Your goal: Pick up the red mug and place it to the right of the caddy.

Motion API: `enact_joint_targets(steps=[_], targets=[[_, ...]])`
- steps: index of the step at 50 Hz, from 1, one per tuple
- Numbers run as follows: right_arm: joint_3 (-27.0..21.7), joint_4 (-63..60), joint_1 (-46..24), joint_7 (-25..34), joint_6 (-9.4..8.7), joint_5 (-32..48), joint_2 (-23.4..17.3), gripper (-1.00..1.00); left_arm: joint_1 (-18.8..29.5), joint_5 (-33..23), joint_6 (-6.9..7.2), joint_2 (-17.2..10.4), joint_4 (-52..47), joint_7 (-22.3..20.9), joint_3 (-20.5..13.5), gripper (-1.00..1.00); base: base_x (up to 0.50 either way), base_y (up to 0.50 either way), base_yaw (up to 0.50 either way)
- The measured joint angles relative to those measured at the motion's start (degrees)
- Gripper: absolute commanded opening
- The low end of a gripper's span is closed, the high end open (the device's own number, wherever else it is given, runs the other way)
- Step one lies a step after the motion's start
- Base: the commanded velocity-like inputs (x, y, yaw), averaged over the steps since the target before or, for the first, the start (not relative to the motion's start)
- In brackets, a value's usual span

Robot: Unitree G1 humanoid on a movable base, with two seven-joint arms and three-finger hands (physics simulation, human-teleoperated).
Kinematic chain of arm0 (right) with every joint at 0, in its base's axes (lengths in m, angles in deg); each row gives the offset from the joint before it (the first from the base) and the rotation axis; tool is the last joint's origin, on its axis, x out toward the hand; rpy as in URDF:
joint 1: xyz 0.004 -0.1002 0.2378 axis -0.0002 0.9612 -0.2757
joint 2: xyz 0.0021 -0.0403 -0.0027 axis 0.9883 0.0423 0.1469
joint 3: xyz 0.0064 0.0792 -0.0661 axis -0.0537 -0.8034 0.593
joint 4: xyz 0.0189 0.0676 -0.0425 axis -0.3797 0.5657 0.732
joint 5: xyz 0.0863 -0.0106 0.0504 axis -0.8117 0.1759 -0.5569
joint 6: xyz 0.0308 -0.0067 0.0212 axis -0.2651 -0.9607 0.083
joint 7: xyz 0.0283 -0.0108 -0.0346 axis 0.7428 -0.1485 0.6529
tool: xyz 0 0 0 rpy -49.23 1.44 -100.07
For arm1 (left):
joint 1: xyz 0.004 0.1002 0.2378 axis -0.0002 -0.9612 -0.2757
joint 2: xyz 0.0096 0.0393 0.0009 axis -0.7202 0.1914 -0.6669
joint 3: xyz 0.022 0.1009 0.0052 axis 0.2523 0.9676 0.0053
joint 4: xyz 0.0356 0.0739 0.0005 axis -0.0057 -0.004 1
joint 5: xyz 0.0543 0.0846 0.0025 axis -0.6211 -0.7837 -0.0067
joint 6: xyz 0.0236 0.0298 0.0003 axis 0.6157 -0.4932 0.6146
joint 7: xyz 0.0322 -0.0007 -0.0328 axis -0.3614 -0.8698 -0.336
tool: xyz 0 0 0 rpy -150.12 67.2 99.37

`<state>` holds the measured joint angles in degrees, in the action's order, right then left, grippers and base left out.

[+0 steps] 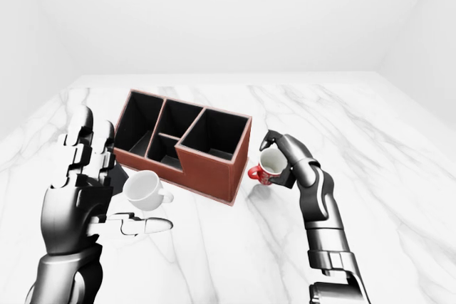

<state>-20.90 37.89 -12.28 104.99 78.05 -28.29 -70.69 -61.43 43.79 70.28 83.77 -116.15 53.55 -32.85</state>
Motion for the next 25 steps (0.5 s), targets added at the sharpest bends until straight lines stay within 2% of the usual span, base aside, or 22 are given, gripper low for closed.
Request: enact_joint_targets(steps=[25], targets=[[0.9, 3.0, 0.0, -2.0, 0.00, 0.7, 0.7, -1.00, 0.0, 0.1, 0.00, 0.0, -0.3, -0.1, 0.0, 1.00, 0.00, 0.00, 0.00]])
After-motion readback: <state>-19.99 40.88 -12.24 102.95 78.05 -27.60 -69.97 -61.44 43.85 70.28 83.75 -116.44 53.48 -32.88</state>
